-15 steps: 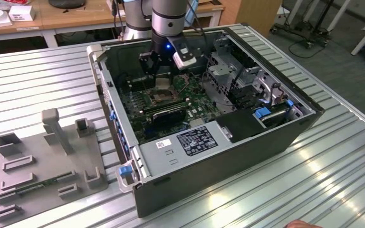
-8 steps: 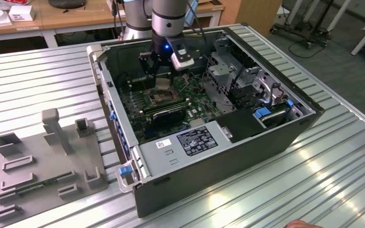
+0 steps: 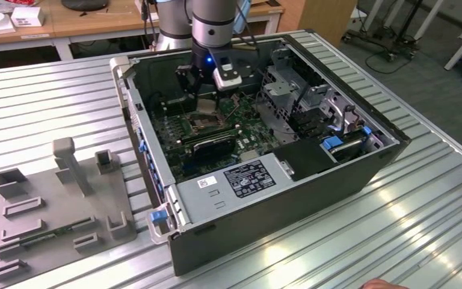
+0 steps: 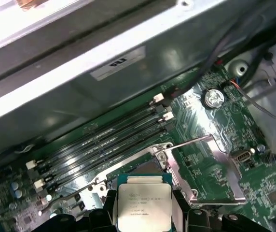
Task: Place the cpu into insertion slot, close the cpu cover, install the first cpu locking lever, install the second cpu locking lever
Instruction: 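Place the cpu into insertion slot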
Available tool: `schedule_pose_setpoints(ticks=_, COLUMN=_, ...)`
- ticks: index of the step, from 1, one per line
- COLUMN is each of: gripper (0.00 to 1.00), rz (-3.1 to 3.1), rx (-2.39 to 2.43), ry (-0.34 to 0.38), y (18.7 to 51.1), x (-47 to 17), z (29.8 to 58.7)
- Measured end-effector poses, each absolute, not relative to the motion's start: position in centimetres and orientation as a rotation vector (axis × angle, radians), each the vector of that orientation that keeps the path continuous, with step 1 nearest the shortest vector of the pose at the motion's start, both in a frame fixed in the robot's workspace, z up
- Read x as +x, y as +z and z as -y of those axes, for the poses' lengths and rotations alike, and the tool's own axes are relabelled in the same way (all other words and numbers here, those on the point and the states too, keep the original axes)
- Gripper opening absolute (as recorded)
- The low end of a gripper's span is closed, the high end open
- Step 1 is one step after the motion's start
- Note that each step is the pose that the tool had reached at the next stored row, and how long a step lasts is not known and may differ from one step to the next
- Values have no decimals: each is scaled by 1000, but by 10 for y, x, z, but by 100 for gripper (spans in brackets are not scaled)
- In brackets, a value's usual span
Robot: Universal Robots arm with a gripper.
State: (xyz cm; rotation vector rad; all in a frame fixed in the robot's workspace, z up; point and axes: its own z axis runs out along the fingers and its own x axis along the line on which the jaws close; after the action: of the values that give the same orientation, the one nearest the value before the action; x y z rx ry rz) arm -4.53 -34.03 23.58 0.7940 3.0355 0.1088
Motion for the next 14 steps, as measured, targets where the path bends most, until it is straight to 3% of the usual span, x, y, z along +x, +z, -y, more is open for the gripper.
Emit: schedule_pose_setpoints(ticks=14, gripper=54, rz=-2926, rx=1111, ry=108, y=235, x=-45, z=340)
